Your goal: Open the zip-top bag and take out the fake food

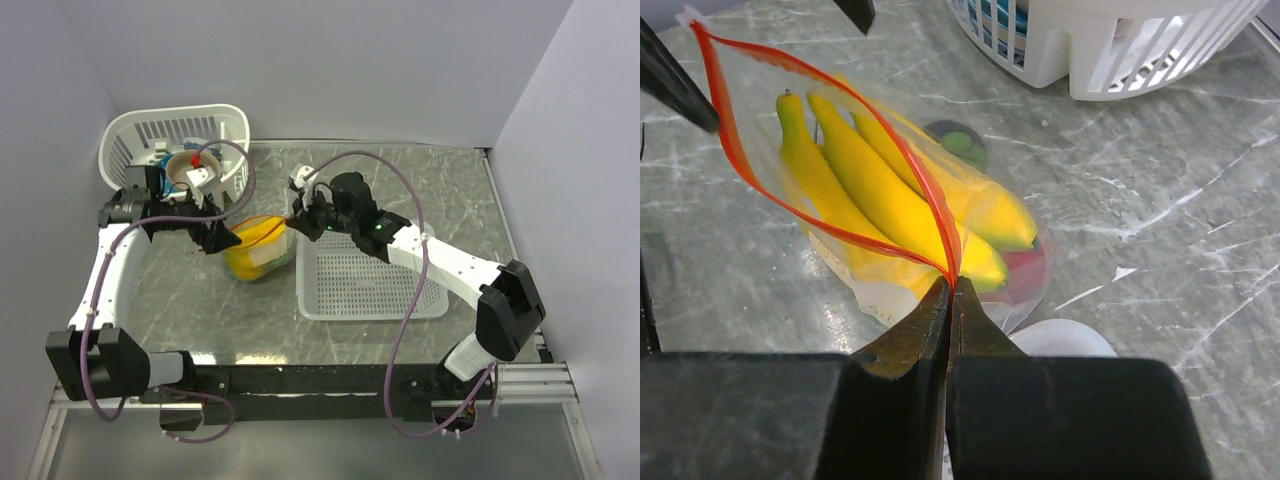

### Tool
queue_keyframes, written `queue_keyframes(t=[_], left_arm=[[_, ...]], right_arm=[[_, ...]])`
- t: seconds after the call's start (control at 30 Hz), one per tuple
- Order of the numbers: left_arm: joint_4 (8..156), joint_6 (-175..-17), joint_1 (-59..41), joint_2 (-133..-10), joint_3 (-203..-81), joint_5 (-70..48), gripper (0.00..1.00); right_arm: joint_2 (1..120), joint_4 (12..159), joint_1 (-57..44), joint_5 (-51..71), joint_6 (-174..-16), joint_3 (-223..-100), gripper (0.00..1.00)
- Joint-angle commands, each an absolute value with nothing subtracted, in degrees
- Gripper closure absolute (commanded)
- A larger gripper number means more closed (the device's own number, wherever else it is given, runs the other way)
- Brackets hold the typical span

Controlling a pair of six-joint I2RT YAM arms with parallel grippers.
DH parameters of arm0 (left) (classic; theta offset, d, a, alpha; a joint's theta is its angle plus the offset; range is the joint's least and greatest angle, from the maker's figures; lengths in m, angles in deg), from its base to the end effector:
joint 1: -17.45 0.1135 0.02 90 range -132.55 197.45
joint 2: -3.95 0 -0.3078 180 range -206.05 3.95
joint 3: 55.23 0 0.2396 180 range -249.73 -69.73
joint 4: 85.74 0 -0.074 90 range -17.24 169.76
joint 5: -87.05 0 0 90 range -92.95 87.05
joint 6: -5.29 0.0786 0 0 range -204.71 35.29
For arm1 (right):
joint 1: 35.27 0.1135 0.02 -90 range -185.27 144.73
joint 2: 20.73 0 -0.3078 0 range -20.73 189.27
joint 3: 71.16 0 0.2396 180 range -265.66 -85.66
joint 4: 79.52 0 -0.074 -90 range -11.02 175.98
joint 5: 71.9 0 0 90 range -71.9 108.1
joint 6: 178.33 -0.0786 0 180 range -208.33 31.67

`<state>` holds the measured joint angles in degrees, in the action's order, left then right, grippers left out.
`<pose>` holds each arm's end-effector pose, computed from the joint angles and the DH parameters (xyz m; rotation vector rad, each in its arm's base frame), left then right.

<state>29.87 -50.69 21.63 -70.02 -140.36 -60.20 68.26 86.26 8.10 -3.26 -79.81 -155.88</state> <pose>0.2440 -0.0484 0.3624 0.9075 1.9285 -0.8535 0.2661 0.2908 0.3567 -1.0779 1.6177 0.7619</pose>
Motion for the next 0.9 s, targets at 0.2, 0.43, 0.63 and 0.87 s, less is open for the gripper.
queue_keyframes(t=[0.2,0.43,0.63,0.87], left_arm=[[48.63,-58.60,15.60,-63.90,-132.94,-44.35,0.01],[49.44,-58.25,15.42,-68.82,-133.89,-39.25,0.71],[47.33,-59.74,15.16,-69.35,-135.47,-38.11,0.99],[43.91,-60.27,15.25,-62.24,-137.76,-34.77,0.99]], right_arm=[[65.14,89.23,10.43,-2.73,-80.42,-155.71,1.00],[63.56,89.76,11.48,-2.20,-80.85,-152.99,1.00],[61.98,88.71,12.71,2.27,-81.47,-152.81,0.82],[57.06,94.40,17.72,11.25,-83.75,-155.44,0.57]])
